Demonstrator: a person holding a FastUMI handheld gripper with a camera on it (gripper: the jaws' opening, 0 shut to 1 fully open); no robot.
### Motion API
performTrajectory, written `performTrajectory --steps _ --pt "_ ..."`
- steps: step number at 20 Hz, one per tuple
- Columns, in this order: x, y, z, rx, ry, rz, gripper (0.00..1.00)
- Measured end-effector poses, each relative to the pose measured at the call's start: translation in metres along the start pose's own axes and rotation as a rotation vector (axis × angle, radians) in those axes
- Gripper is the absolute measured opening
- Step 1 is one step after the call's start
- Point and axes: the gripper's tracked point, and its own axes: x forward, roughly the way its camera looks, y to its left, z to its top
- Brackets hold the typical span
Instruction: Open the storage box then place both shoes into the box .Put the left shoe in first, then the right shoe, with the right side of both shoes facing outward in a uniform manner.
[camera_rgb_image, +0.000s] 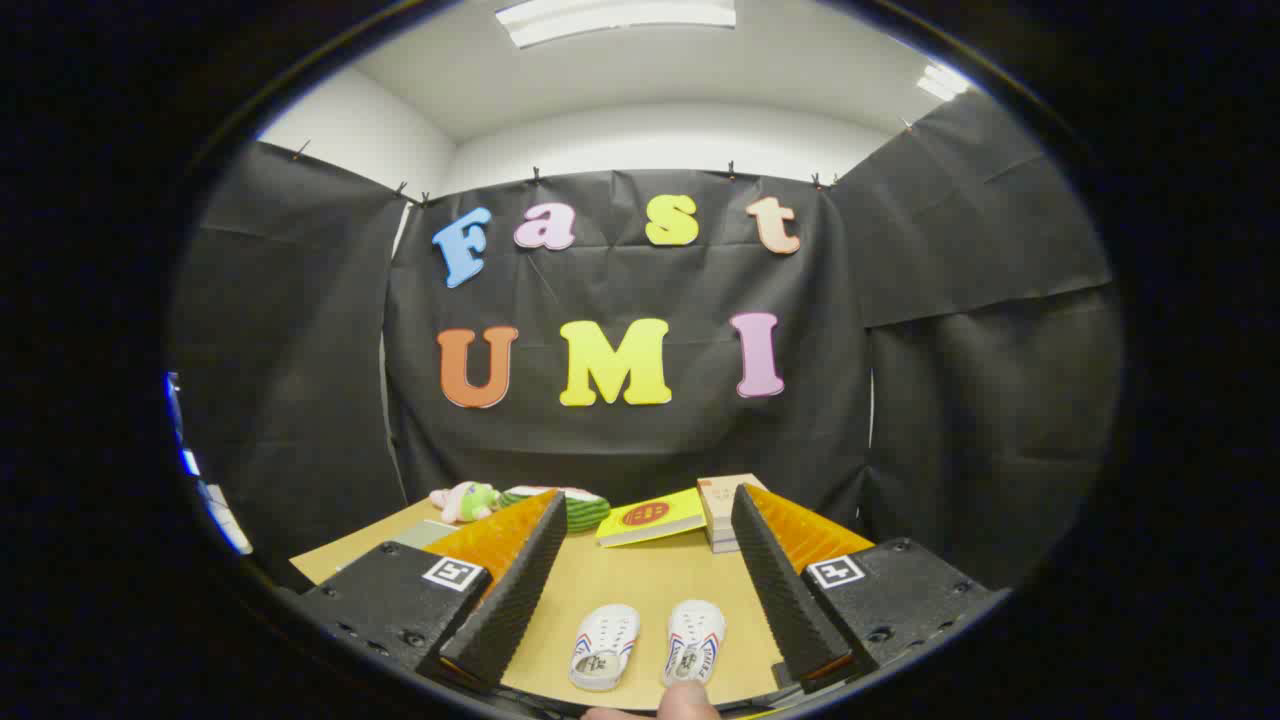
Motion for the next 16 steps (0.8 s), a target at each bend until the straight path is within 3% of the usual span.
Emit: performTrajectory --steps 16 --pt "0.001 0.010 -0.005 0.000 0.013 0.022 1.00"
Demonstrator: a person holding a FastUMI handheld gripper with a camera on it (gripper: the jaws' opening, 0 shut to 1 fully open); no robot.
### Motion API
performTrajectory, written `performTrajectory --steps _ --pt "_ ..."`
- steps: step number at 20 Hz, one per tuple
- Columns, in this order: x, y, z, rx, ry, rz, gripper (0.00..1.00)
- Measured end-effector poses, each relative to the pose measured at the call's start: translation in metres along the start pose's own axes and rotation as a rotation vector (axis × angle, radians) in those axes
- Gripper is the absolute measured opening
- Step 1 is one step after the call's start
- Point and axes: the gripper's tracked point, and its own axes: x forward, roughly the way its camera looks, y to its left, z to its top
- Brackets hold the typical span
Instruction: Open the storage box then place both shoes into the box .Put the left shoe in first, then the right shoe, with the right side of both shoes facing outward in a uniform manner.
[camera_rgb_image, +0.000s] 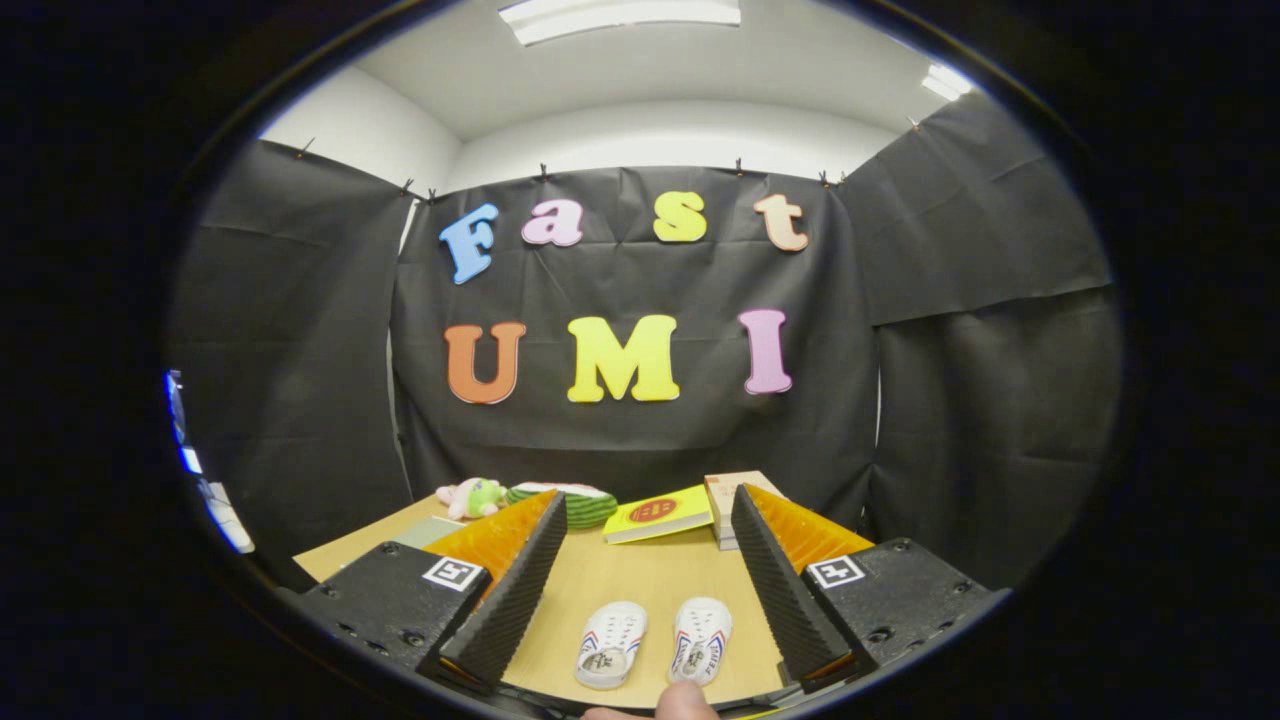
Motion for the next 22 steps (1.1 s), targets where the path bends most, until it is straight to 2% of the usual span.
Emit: performTrajectory --steps 16,22 --pt "0.007 0.013 -0.017 0.036 0.045 0.068 1.00" --pt "0.018 0.026 -0.033 0.125 0.079 0.162 1.00"
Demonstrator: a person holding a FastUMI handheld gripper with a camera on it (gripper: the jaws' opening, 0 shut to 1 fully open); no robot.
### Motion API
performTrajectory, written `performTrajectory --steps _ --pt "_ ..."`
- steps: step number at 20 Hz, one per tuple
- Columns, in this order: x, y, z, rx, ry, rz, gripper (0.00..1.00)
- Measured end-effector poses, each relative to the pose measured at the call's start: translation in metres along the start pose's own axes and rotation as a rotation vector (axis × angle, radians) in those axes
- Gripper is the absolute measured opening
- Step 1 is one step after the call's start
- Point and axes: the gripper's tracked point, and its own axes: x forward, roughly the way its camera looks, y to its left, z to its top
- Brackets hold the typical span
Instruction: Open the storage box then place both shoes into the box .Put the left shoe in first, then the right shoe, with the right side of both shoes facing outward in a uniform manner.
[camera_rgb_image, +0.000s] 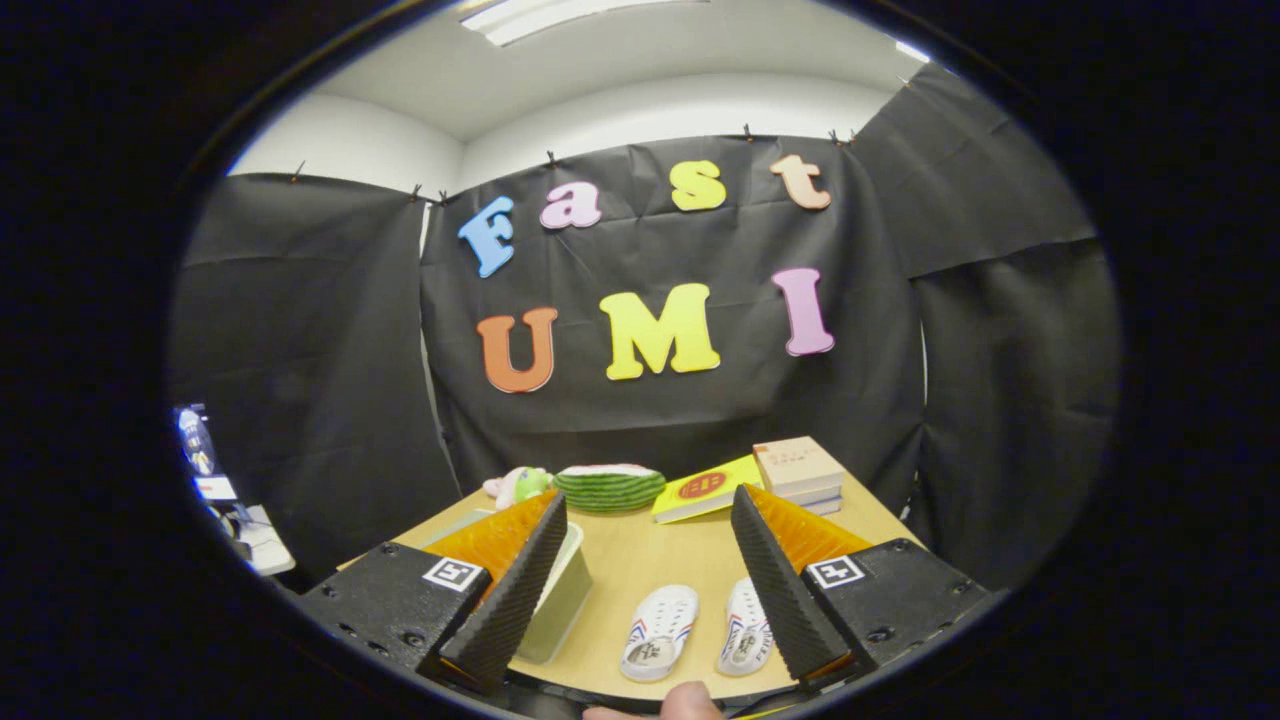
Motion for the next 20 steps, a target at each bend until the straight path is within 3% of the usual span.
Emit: performTrajectory --steps 14,20 --pt "0.061 0.069 -0.125 0.243 0.378 0.401 0.99" --pt "0.086 0.083 -0.175 0.367 0.523 0.456 0.99"
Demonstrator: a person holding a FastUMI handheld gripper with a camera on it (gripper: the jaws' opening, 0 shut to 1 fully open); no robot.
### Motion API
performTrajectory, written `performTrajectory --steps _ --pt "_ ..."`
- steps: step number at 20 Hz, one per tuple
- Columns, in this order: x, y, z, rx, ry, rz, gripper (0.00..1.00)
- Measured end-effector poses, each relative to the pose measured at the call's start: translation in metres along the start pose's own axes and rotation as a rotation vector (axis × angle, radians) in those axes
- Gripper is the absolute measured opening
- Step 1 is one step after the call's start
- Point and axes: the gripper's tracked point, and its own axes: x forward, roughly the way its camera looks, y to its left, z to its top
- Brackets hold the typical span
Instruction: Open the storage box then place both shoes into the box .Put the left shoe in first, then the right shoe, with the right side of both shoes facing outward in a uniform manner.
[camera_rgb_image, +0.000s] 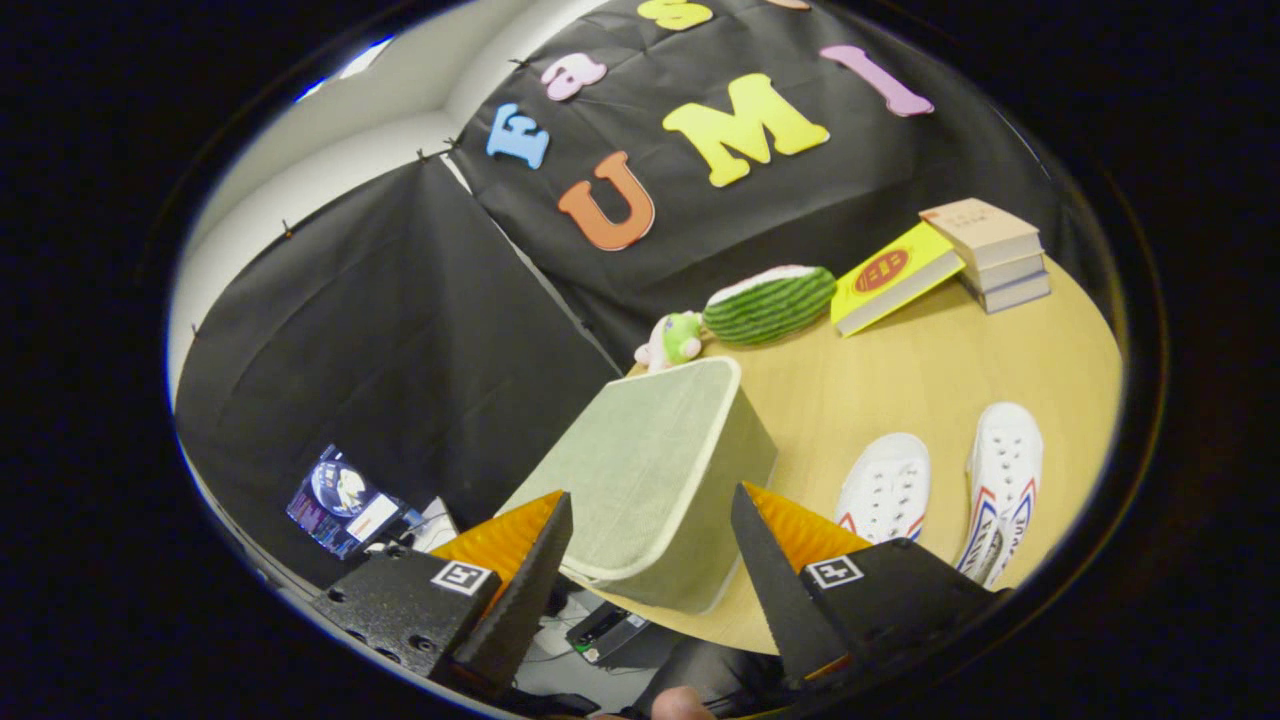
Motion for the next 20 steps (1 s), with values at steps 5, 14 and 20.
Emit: performTrajectory --steps 5,14,20 --pt "0.028 -0.010 -0.021 0.143 0.093 0.050 0.96" --pt "0.050 -0.004 -0.032 0.320 0.158 0.173 0.51" --pt "0.046 0.003 -0.023 0.407 0.149 0.222 0.08"
